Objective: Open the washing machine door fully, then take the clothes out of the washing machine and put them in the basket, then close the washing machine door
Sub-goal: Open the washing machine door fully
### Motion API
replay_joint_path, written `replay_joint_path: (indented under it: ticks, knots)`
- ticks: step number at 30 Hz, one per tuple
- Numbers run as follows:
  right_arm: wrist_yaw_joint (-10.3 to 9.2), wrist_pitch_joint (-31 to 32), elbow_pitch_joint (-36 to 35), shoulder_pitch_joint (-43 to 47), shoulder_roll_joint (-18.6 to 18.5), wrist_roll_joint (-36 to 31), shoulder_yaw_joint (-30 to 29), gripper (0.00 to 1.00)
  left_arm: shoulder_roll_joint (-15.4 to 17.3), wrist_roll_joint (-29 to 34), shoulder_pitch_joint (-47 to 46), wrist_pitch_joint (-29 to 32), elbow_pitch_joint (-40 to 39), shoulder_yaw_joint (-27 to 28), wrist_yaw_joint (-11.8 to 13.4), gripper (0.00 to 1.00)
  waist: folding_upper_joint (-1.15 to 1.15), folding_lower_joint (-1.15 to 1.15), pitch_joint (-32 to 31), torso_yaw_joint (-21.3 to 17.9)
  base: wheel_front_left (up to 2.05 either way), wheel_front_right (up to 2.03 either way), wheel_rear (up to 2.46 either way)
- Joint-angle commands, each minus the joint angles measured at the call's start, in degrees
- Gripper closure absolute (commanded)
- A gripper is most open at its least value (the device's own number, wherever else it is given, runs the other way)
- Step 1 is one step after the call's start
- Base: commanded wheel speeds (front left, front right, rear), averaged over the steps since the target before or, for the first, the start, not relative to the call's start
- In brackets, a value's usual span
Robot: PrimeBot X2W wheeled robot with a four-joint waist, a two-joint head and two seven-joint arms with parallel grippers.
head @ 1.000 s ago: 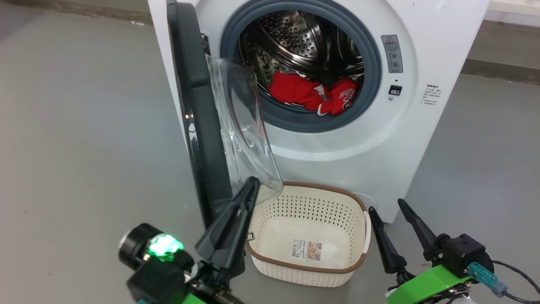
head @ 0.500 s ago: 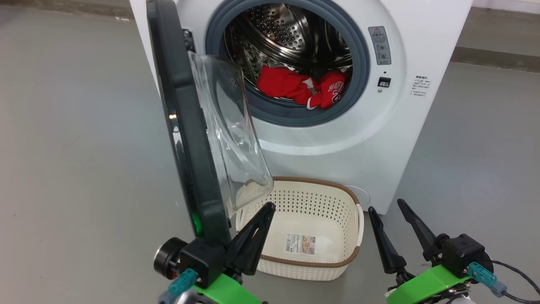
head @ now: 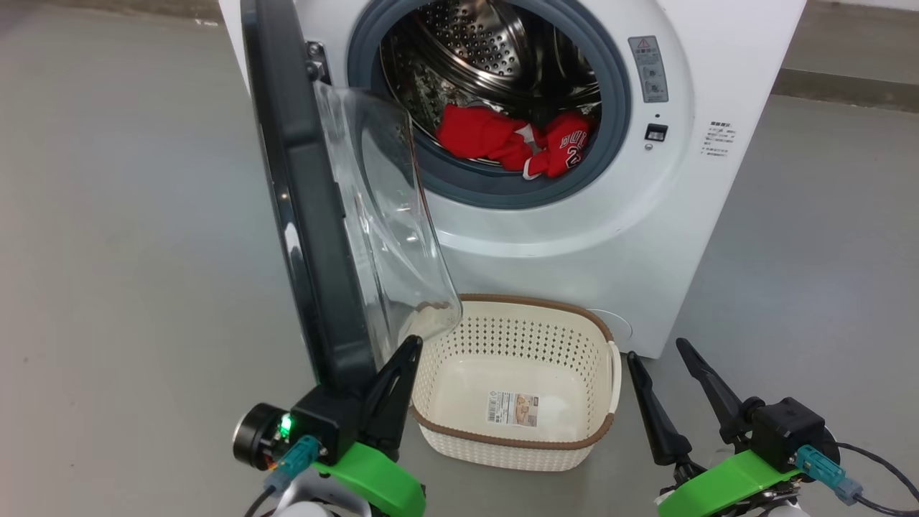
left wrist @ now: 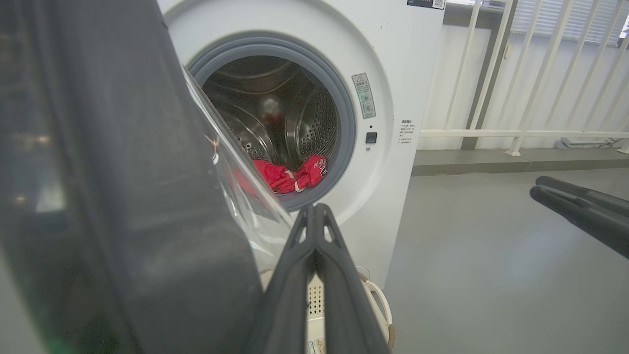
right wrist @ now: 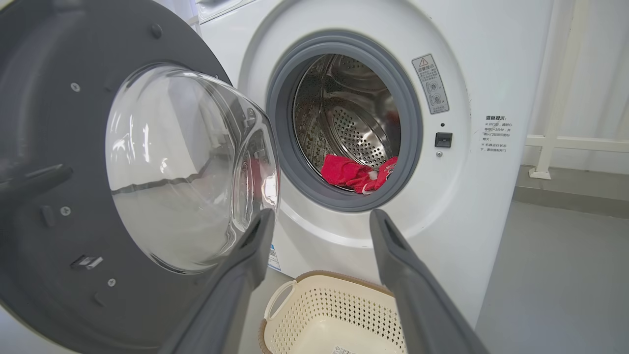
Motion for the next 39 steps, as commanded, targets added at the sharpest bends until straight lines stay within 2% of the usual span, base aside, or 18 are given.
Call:
replay_joint_path:
  ticks: [1, 9, 21, 39]
  knots:
    - [0.36, -0.4, -1.2, -1.7, 0.0, 0.1, 1.0, 0.0, 1.0, 0.1, -3.0, -0.6, -0.5, 2.8, 0.9, 1.0, 0.0, 0.0, 0.2, 0.4, 0.0, 0.0, 0.0]
    - [0.36, -0.4, -1.3, -1.5, 0.0, -0.3, 0.7, 0.0, 1.3, -0.9, -2.7, -0.9, -0.4, 3.9, 2.0, 1.0, 0.0, 0.0, 0.6, 2.9, 0.0, 0.0, 0.0]
    - [0.36, -0.4, -0.5, -1.0, 0.0, -0.4, 1.0, 0.0, 3.8, -2.4, -0.6, -1.5, -1.4, 7.0, 4.0, 1.0, 0.0, 0.0, 0.4, 6.2, 0.0, 0.0, 0.0]
    - [0.36, -0.4, -0.2, -0.8, 0.0, -1.6, 1.6, 0.0, 7.0, -3.9, -0.1, -2.8, 0.4, 11.7, 7.2, 1.0, 0.0, 0.0, 1.5, 8.0, 0.0, 0.0, 0.0]
